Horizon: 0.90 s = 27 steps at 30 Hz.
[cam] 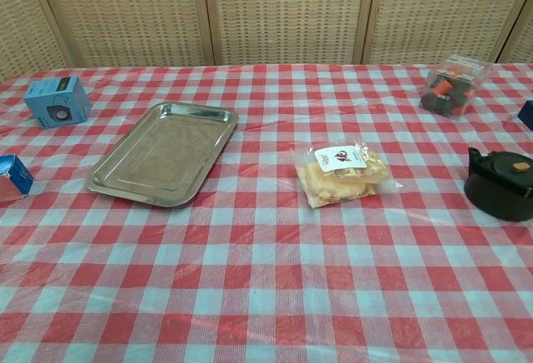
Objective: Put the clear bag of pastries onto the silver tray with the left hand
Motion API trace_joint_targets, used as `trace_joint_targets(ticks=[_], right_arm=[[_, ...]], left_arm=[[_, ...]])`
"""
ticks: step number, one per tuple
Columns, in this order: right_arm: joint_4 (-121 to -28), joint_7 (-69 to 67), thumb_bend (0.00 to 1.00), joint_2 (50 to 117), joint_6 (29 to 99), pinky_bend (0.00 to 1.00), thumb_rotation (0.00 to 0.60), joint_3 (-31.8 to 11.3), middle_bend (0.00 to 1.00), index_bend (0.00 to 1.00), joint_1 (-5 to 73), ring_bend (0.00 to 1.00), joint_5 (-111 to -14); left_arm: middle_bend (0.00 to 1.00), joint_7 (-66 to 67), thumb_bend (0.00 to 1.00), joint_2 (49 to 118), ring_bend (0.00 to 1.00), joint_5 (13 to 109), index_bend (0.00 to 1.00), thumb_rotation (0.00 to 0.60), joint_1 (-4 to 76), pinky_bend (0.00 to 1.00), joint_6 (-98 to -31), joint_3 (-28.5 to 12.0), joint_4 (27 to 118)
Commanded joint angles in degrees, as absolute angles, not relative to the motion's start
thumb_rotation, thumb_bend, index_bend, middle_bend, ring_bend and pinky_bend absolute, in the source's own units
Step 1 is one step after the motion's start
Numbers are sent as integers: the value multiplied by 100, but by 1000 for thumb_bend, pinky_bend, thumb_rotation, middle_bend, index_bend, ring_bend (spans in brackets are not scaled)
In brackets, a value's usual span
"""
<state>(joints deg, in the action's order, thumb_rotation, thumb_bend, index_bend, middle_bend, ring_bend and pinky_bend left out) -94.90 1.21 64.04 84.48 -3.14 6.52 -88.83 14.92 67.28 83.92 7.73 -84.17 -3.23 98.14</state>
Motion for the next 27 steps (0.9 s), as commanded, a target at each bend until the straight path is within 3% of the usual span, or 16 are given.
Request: trace_joint_targets(ticks=[1, 27], right_arm=[[-9487, 129, 53, 6409, 8436, 0, 600, -310, 0, 0, 653, 0, -8875], [-9452, 46, 53, 6390, 8390, 0, 600, -351, 0, 0, 644, 0, -8738]], left_arm=[[0, 1478, 121, 6734, 0, 8407, 0, 600, 769, 0, -8444, -332, 9806], [0, 1317, 121, 6641, 0, 8407, 0, 600, 864, 0, -8315, -384, 9840]])
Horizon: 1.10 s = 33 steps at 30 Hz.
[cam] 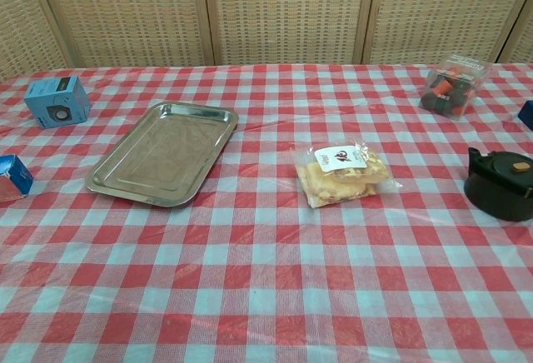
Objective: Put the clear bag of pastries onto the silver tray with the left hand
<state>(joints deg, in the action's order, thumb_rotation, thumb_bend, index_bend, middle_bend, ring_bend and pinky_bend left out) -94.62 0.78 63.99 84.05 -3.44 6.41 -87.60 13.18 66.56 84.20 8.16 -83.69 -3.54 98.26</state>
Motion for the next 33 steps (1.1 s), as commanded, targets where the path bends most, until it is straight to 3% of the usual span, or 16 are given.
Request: trace_joint_targets(ticks=[1, 9, 16, 20, 33], right_arm=[[-9447, 19, 53, 6385, 8386, 0, 600, -360, 0, 0, 646, 0, -8723], [-9425, -115, 53, 6350, 8353, 0, 600, -424, 0, 0, 662, 0, -8619], [-9362, -183, 53, 6358, 8216, 0, 600, -477, 0, 0, 698, 0, -8433], [-9310, -328, 53, 6344, 8165, 0, 600, -515, 0, 0, 717, 0, -8364], [-9141, -874, 53, 6236, 8065, 0, 600, -651, 0, 0, 709, 0, -8092]], left_arm=[[0, 1336, 121, 6622, 0, 8402, 0, 600, 915, 0, -8249, -406, 9845], [0, 1549, 121, 6406, 0, 8095, 0, 600, 1944, 0, -7022, -959, 9956], [0, 1980, 121, 6686, 0, 7481, 0, 600, 3010, 0, -5826, -1439, 9788], [0, 2226, 24, 7027, 0, 7057, 0, 600, 3641, 0, -5228, -1660, 9676], [0, 3916, 0, 8113, 0, 5302, 0, 600, 5496, 0, -4246, -1845, 9177]])
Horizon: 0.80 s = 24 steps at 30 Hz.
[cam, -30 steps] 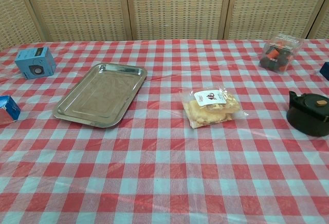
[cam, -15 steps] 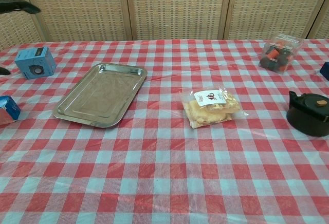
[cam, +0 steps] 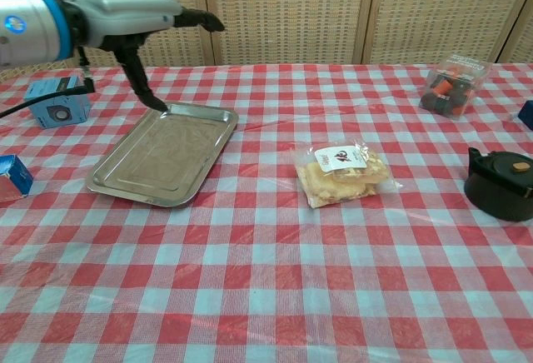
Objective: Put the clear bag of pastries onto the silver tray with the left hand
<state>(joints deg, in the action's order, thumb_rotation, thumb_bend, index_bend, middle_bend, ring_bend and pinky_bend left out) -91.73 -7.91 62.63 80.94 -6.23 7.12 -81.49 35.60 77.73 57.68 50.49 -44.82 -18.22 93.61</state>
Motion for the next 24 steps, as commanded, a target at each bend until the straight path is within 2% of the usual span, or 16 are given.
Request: trace_joint_targets(ticks=[1, 14, 24], right_arm=[[-9130, -922, 53, 6224, 8054, 0, 600, -662, 0, 0, 706, 0, -8065], [-9025, -1390, 53, 6099, 8026, 0, 600, -699, 0, 0, 678, 0, -8058], [-8977, -1713, 53, 6002, 8093, 0, 600, -765, 0, 0, 630, 0, -8021]], left_arm=[[0, 3988, 0, 8213, 0, 5159, 0, 600, 5637, 0, -4157, -1834, 9119], [0, 4855, 0, 9221, 0, 3455, 0, 600, 7262, 0, -3682, -1409, 8133], [0, 5022, 0, 9761, 0, 2643, 0, 600, 8076, 0, -3444, -1054, 7449]])
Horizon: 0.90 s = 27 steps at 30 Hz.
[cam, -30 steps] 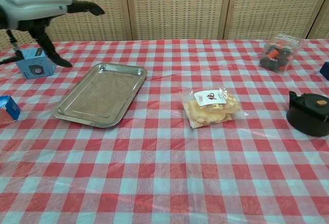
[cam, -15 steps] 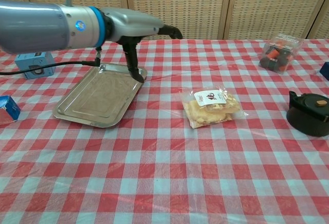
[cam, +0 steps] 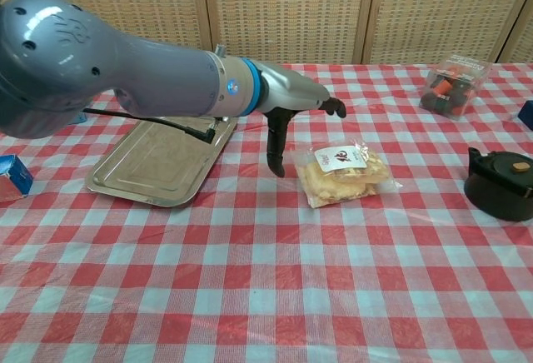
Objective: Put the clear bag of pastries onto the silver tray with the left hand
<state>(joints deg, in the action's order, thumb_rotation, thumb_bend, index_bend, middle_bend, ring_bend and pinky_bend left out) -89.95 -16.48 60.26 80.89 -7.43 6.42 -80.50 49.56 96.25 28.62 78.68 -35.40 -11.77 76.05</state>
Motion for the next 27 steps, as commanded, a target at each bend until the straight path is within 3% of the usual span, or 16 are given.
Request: trace_joint_targets(ticks=[1, 16, 20, 22, 24, 27], right_arm=[[-8971, -1754, 53, 5991, 8082, 0, 600, -771, 0, 0, 628, 0, -8007], [-8896, -2090, 53, 5919, 8096, 0, 600, -819, 0, 0, 594, 0, -7985], [-8883, -2210, 53, 5897, 8150, 0, 600, -829, 0, 0, 568, 0, -8020], [-8879, -2225, 53, 5895, 8172, 0, 600, -824, 0, 0, 562, 0, -8049], [-8882, -2248, 53, 5895, 8197, 0, 600, -819, 0, 0, 558, 0, -8088], [-8881, -2270, 53, 5899, 8232, 0, 600, -810, 0, 0, 554, 0, -8146]], left_arm=[[0, 5035, 0, 9814, 0, 2526, 0, 600, 8172, 0, -3409, -1011, 7370], [0, 5133, 11, 10451, 0, 1681, 0, 600, 9082, 0, -3153, -677, 6421], [0, 5166, 152, 10607, 0, 1614, 11, 600, 9206, 74, -3247, -520, 6233], [0, 5127, 241, 10667, 0, 1649, 65, 600, 9209, 146, -3339, -513, 6177], [27, 5060, 343, 10736, 32, 1779, 194, 600, 9176, 236, -3460, -503, 6106], [127, 4936, 399, 10853, 117, 2078, 341, 600, 9086, 317, -3688, -506, 5978]])
